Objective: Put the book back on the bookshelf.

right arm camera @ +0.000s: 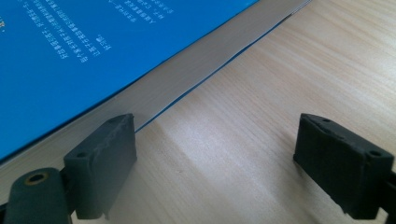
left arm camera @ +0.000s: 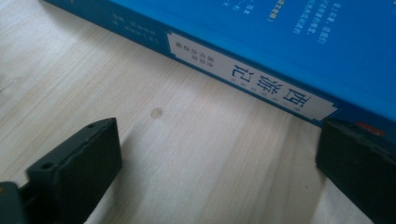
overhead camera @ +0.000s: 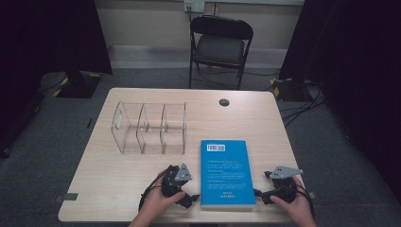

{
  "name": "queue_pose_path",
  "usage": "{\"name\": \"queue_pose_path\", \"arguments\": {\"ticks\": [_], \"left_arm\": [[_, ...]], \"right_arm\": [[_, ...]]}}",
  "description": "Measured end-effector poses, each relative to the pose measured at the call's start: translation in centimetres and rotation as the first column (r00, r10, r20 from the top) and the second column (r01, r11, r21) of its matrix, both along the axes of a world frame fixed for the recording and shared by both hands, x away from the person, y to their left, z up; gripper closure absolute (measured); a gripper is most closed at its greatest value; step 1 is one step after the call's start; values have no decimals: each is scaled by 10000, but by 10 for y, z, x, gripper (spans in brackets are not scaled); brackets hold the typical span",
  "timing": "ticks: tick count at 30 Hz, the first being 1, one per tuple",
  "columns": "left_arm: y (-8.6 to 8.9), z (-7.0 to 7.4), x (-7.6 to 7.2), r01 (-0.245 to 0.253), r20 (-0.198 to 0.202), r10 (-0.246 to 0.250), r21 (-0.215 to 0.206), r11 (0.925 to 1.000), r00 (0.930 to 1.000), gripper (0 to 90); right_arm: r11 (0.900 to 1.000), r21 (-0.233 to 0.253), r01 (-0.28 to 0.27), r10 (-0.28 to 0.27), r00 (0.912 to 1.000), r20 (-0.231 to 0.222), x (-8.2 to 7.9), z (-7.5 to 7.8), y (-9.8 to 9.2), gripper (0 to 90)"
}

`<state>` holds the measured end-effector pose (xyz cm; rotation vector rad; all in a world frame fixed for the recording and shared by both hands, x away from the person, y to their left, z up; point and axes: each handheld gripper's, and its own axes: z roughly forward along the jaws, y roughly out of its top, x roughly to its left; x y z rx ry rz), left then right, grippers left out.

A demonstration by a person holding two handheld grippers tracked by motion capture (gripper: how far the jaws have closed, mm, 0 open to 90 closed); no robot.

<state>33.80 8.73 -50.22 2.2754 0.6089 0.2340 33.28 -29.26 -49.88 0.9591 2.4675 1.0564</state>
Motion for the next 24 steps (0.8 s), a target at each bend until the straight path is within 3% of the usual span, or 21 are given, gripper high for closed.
{"name": "queue_pose_path", "arguments": {"ticks": [7, 10, 12, 13, 14, 15, 20, 24], "left_arm": [[0, 1, 1, 107, -24, -107, 210, 9997, 9999, 0], [0, 4, 0, 636, -123, -630, 500, 9967, 9979, 0], [0, 3, -4, 762, -189, -755, 353, 9965, 9970, 0], [0, 5, -6, 886, -191, -876, 634, 9940, 9960, 0], [-1, 3, -9, 815, -162, -810, 299, 9962, 9966, 0], [-1, 4, -14, 798, -168, -791, 451, 9958, 9967, 0], [-2, 4, -20, 785, -166, -779, 432, 9960, 9968, 0], [-3, 4, -26, 1234, -204, -1225, 506, 9911, 9923, 0]], "right_arm": [[10000, 3, -62, 62, 10000, -3, -1, 1, 1, 156], [9998, -133, -137, 138, 9999, 94, -3, 3, 2, 195], [9989, -311, -343, 348, 9993, 136, -6, 4, 2, 194], [9983, -197, -553, 554, 9985, 26, -8, 4, 1, 193], [9983, -197, -553, 554, 9985, 26, -8, 4, 1, 193], [9988, -67, -480, 480, 9988, 47, -11, 2, 0, 192], [9998, -38, -199, 200, 9997, 107, -15, 2, 0, 192], [10000, -41, -52, 53, 9999, 119, -17, 2, 1, 182]]}}
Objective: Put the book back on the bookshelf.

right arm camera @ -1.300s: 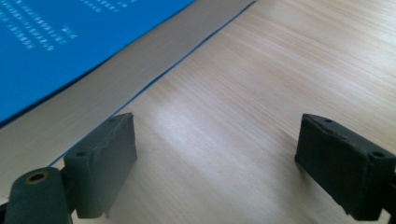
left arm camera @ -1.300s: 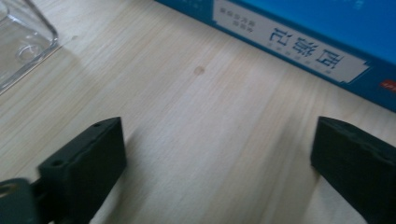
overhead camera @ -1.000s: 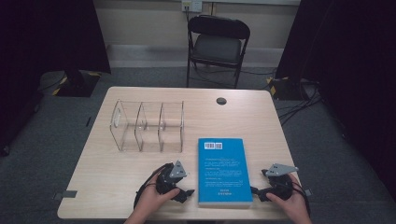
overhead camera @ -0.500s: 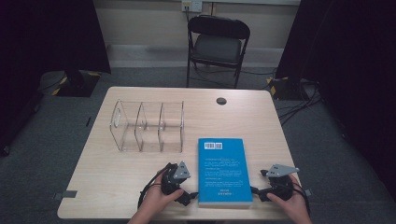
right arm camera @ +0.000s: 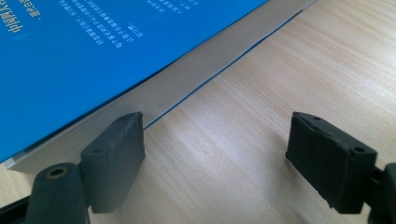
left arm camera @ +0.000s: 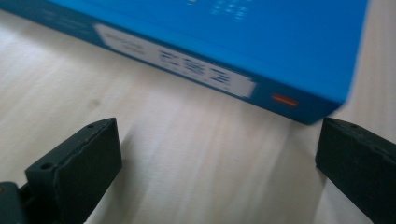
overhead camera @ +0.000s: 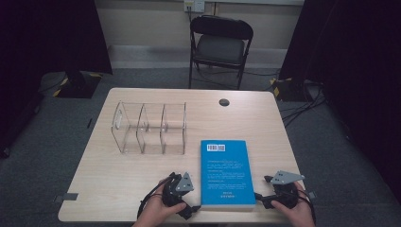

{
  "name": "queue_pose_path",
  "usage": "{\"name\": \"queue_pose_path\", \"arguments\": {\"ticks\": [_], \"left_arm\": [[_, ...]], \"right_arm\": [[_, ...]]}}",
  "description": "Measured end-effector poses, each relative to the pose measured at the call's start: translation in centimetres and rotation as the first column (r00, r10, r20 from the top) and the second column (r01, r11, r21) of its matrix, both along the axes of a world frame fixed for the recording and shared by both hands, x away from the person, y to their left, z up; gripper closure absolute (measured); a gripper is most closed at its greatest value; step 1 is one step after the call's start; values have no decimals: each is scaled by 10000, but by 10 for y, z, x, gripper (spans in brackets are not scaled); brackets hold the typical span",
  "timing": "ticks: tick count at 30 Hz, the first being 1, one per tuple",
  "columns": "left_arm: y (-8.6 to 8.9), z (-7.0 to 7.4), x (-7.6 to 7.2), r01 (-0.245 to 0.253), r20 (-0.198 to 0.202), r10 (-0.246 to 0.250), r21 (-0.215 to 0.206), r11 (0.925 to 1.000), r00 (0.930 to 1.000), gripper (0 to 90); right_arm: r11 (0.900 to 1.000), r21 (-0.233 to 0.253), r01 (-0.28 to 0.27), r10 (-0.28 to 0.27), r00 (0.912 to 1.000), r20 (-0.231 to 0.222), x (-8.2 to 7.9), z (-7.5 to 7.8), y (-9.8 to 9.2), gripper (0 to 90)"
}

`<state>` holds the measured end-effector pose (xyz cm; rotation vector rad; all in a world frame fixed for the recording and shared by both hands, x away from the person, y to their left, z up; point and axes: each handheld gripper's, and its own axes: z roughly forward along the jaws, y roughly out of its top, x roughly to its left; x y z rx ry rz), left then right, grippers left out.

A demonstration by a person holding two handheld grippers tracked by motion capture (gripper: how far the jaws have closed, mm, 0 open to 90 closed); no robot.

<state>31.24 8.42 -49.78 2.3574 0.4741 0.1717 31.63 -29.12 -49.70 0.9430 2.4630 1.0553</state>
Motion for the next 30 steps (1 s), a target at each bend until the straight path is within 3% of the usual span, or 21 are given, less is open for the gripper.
{"name": "queue_pose_path", "arguments": {"ticks": [6, 10, 16, 18, 19, 21, 22, 24, 25, 30], "left_arm": [[-10, 0, -4, 104, 22, -104, -16, 9999, 9999, 0], [-16, -2, -1, -348, 96, 351, -308, 9989, 9993, 19], [-19, 1, 5, -305, -5, 305, 89, 9995, 9995, 0], [-17, 0, 10, -471, -6, 471, -49, 9989, 9989, 0], [-12, -1, 15, -690, -16, 690, -152, 9975, 9976, 0], [-8, -2, 19, -633, 131, 635, -178, 9978, 9979, 0], [-8, -3, 19, -717, 95, 723, -472, 9963, 9973, 0], [-8, -4, 19, -737, 154, 747, -571, 9956, 9971, 0], [-9, -3, 19, -651, 215, 658, -328, 9973, 9976, 0], [-14, -2, 18, -647, 212, 651, -192, 9977, 9977, 0]], "right_arm": [[9999, 30, 163, -163, 9998, -79, 2, -1, 0, 139], [9998, 49, 195, -194, 9998, -83, 2, -1, 0, 136], [9992, -140, 387, -387, 9993, 20, 0, 0, 3, 136], [9989, -101, 452, -452, 9990, 8, 3, 0, 6, 144], [9990, -10, 447, -446, 9990, 13, 5, 0, 9, 191], [9993, 28, 379, -380, 9992, 77, 5, 0, 11, 216], [9995, -36, 320, -319, 9993, 200, 5, 0, 13, 228], [9998, -80, 183, -180, 9993, 332, 6, 1, 16, 230], [9998, -210, 72, -62, 9987, 498, 5, 2, 18, 234], [9999, 129, -10, 2, 9982, 606, 4, 4, 17, 235]]}}
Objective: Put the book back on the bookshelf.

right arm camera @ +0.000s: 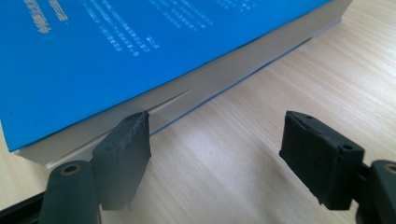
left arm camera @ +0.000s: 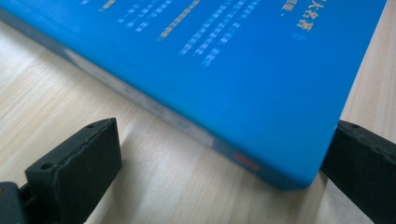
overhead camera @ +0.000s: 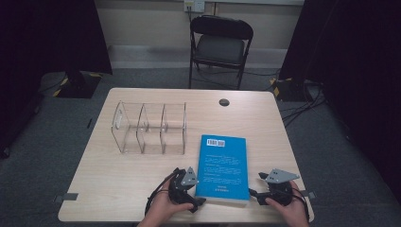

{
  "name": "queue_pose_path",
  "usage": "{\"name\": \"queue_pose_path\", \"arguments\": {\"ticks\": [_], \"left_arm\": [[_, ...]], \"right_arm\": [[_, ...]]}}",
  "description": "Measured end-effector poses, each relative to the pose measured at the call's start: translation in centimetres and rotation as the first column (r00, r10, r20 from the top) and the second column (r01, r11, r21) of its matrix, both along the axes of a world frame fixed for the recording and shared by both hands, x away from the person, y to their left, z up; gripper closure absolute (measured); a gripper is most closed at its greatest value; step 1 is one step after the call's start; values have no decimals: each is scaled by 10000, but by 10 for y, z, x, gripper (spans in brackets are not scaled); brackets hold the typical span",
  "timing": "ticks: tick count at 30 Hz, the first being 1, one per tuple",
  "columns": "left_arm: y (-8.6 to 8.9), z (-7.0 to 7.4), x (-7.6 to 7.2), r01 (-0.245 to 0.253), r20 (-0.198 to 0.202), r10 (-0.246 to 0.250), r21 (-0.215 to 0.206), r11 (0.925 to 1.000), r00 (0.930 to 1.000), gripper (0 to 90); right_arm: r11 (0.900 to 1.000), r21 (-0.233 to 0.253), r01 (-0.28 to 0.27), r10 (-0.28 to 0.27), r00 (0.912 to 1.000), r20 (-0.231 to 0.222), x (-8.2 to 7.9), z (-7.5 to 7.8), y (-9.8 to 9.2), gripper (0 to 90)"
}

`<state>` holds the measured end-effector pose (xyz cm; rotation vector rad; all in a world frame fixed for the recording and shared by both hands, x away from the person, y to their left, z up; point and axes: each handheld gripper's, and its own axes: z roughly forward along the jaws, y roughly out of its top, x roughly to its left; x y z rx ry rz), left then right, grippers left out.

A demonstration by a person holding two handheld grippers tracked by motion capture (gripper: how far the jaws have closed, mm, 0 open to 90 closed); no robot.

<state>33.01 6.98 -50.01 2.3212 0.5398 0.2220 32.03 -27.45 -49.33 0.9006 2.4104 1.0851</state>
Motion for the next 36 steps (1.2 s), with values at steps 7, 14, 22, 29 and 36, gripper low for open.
{"name": "queue_pose_path", "arguments": {"ticks": [7, 14, 22, 29, 36], "left_arm": [[-1, 0, 0, -43, 5, 43, -12, 10000, 10000, 0], [-1, 0, 0, -35, 0, 35, -17, 10000, 10000, 0], [-1, -1, 0, -28, 9, 28, -128, 9999, 10000, 0], [-1, 0, 0, -22, 3, 22, -10, 10000, 10000, 0], [-1, 0, 0, -46, 17, 46, -23, 10000, 10000, 0]], "right_arm": [[9993, 225, -291, 288, 9995, 158, -1, 4, 1, 257], [9976, 544, -422, 401, 9984, 391, -3, 12, 1, 256], [9989, 112, -465, 455, 9961, 756, -5, 16, 4, 269], [9953, -550, -793, 806, 9965, 226, -6, 3, 4, 234], [9890, -1081, -1006, 1030, 9945, 167, -6, 2, 8, 217]]}}
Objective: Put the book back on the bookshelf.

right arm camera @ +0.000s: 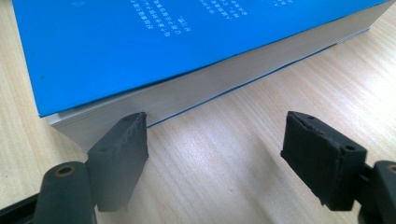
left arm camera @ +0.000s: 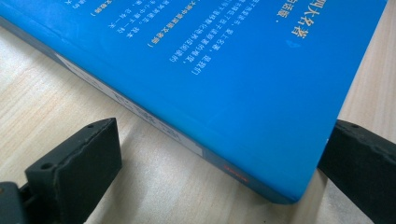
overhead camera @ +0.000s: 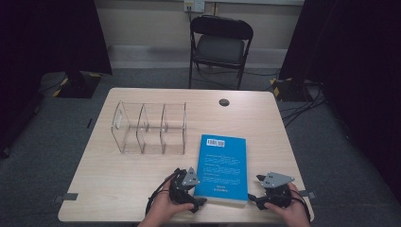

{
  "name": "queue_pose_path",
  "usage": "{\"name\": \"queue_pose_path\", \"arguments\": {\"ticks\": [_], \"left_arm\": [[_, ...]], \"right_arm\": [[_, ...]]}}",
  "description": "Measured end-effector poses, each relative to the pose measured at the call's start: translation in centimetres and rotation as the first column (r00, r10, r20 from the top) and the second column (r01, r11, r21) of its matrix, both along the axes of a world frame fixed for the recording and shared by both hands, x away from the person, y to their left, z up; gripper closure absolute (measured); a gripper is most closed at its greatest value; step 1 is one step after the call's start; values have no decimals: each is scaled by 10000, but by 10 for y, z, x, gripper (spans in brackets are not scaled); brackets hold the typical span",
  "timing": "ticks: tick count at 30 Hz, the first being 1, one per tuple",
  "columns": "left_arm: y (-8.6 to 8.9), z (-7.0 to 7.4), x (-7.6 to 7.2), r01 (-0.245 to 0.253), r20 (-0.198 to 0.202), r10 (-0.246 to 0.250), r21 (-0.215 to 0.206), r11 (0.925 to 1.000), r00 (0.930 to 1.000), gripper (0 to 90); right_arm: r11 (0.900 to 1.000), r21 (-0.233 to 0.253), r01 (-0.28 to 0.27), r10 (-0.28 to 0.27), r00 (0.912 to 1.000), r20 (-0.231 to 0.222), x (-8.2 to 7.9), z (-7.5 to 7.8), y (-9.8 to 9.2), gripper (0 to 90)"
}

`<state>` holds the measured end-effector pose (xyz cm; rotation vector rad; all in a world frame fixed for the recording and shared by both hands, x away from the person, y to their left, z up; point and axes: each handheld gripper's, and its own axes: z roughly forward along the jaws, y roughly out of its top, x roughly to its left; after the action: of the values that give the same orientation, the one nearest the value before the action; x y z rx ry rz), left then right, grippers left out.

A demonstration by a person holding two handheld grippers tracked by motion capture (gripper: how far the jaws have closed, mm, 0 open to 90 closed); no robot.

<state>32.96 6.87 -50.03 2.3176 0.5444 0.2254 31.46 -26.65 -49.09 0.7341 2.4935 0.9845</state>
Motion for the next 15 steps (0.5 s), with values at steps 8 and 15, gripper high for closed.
{"name": "queue_pose_path", "arguments": {"ticks": [8, 15], "left_arm": [[-2, 0, -1, 67, -21, -67, 63, 10000, 10000, 0], [-2, 0, -1, 64, -9, -64, 50, 10000, 10000, 0]], "right_arm": [[9942, 1068, -94, 64, 9996, 287, -3, 10, 2, 223], [9936, 1117, -187, 122, 9982, 588, -3, 13, 2, 222]]}}
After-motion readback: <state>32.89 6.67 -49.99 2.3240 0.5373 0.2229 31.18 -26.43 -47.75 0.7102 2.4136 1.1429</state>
